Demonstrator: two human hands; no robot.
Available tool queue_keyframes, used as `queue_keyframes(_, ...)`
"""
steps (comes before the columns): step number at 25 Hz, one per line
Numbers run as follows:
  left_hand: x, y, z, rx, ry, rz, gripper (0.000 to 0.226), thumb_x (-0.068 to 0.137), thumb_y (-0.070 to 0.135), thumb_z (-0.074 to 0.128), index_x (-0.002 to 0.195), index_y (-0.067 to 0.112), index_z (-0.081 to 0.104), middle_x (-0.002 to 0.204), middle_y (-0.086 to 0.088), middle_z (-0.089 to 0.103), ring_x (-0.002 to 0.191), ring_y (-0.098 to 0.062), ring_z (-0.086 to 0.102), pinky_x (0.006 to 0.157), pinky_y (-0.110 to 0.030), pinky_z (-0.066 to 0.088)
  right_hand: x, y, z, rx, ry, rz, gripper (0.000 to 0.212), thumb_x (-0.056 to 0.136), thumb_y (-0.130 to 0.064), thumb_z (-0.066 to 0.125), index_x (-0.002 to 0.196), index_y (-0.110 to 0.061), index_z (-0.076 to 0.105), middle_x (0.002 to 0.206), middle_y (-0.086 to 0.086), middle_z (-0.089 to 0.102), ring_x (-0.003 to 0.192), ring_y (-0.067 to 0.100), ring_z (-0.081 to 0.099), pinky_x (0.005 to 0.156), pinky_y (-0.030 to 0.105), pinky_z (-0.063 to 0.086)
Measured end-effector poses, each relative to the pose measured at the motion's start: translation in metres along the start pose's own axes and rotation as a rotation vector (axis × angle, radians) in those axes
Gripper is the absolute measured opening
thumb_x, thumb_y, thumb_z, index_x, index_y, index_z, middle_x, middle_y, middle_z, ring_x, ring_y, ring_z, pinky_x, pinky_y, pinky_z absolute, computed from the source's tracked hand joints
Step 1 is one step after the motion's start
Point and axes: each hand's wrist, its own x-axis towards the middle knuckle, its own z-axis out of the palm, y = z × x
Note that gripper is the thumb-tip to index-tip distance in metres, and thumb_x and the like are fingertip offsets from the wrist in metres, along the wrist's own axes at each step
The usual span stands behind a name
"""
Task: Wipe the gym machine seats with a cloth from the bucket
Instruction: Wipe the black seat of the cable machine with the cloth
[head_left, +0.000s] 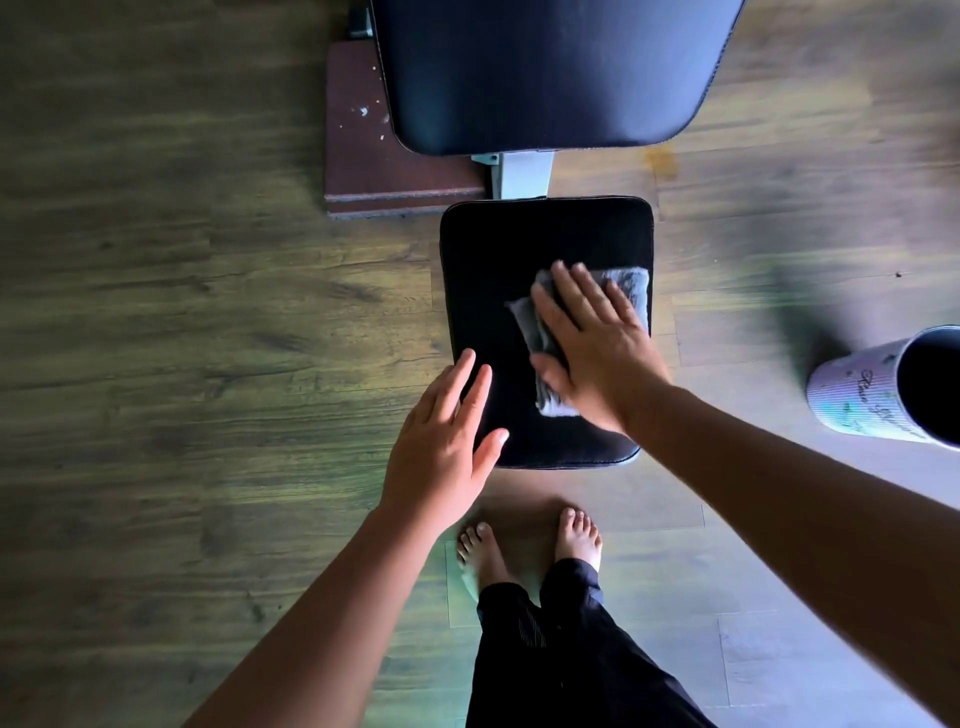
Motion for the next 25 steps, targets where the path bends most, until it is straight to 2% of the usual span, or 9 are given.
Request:
queue_keyframes(2,0.0,-0.001,-0.002,0.003,-0.009,0.011,0.067,0.103,0.047,0.047,0.159,0.015,0.028,0.17,-0.004,0.015,0.153,-0.022,0.025,0.12,-0.042,0.035,-0.005,0.022,-0.002,-0.037,-0.042,-0.155,0.076,0.097,-0.06,0.03,0.161,-0.024,0.014,0.17,0.008,0.006,0.157,0.027,0.005,0.126,0.049,0.012)
queue_keyframes(3,0.0,-0.002,-0.002,0.006,-0.012,0.014,0.067,0.103,0.047,0.047,0.159,0.016,0.028,0.17,-0.004,0.015,0.153,-0.022,0.024,0.12,-0.042,0.035,0.003,0.034,-0.007,-0.053,-0.045,-0.145,0.076,0.096,-0.06,0.029,0.161,-0.024,0.014,0.17,0.008,0.007,0.157,0.027,0.006,0.126,0.049,0.012)
queue_keyframes(6,-0.002,-0.005,-0.004,0.017,-0.015,-0.003,0.068,0.103,0.049,0.047,0.16,0.018,0.028,0.17,-0.004,0.013,0.154,-0.022,0.024,0.12,-0.041,0.034,0.028,0.041,-0.013,0.006,0.007,0.133,0.076,0.096,-0.059,0.024,0.161,-0.023,0.01,0.17,0.009,0.004,0.157,0.027,0.004,0.127,0.046,0.008)
queue_keyframes(8,-0.005,-0.007,-0.004,0.015,-0.01,-0.007,0.068,0.102,0.049,0.047,0.16,0.018,0.028,0.17,-0.004,0.014,0.154,-0.022,0.024,0.12,-0.041,0.035,0.012,0.014,-0.007,0.047,0.029,0.22,0.074,0.099,-0.055,0.026,0.161,-0.019,0.01,0.17,0.011,0.004,0.157,0.028,0.003,0.127,0.047,0.008)
queue_keyframes(12,-0.012,-0.014,-0.003,0.005,-0.001,-0.002,0.069,0.102,0.05,0.047,0.159,0.017,0.028,0.169,-0.005,0.017,0.152,-0.024,0.028,0.118,-0.043,0.037,-0.069,-0.041,0.009,-0.019,-0.057,-0.034,0.074,0.101,-0.054,0.031,0.161,-0.016,0.01,0.17,0.011,0.002,0.157,0.029,0.0,0.126,0.051,0.012)
queue_keyframes(15,-0.017,-0.016,-0.003,0.002,-0.003,0.0,0.069,0.102,0.05,0.045,0.16,0.017,0.025,0.169,-0.004,0.02,0.152,-0.023,0.027,0.118,-0.043,0.036,-0.031,-0.039,0.001,-0.032,-0.076,-0.151,0.071,0.102,-0.054,0.027,0.162,-0.02,0.009,0.17,0.008,0.001,0.157,0.027,0.0,0.126,0.051,0.011)
queue_keyframes(20,-0.024,-0.017,0.001,-0.014,0.002,-0.019,0.072,0.102,0.05,0.045,0.161,0.015,0.022,0.168,-0.003,0.023,0.152,-0.021,0.029,0.116,-0.042,0.038,0.094,-0.052,-0.018,0.062,-0.01,0.067,0.07,0.1,-0.051,0.026,0.161,-0.021,0.01,0.17,0.007,0.003,0.157,0.025,0.001,0.127,0.047,0.007)
queue_keyframes(22,-0.026,-0.017,0.003,-0.011,-0.008,-0.029,0.075,0.101,0.052,0.045,0.161,0.014,0.021,0.168,-0.003,0.023,0.152,-0.021,0.029,0.116,-0.041,0.038,0.085,-0.066,-0.011,0.07,0.003,0.103,0.07,0.099,-0.049,0.026,0.161,-0.02,0.01,0.17,0.008,0.003,0.157,0.026,0.001,0.126,0.048,0.007)
queue_keyframes(25,-0.029,-0.019,0.003,-0.011,-0.028,-0.039,0.077,0.1,0.055,0.045,0.16,0.013,0.022,0.167,-0.005,0.026,0.15,-0.023,0.031,0.115,-0.042,0.039,0.017,-0.083,0.002,0.064,0.008,0.045,0.071,0.099,-0.05,0.028,0.161,-0.018,0.012,0.17,0.008,0.006,0.157,0.027,0.003,0.126,0.049,0.01)
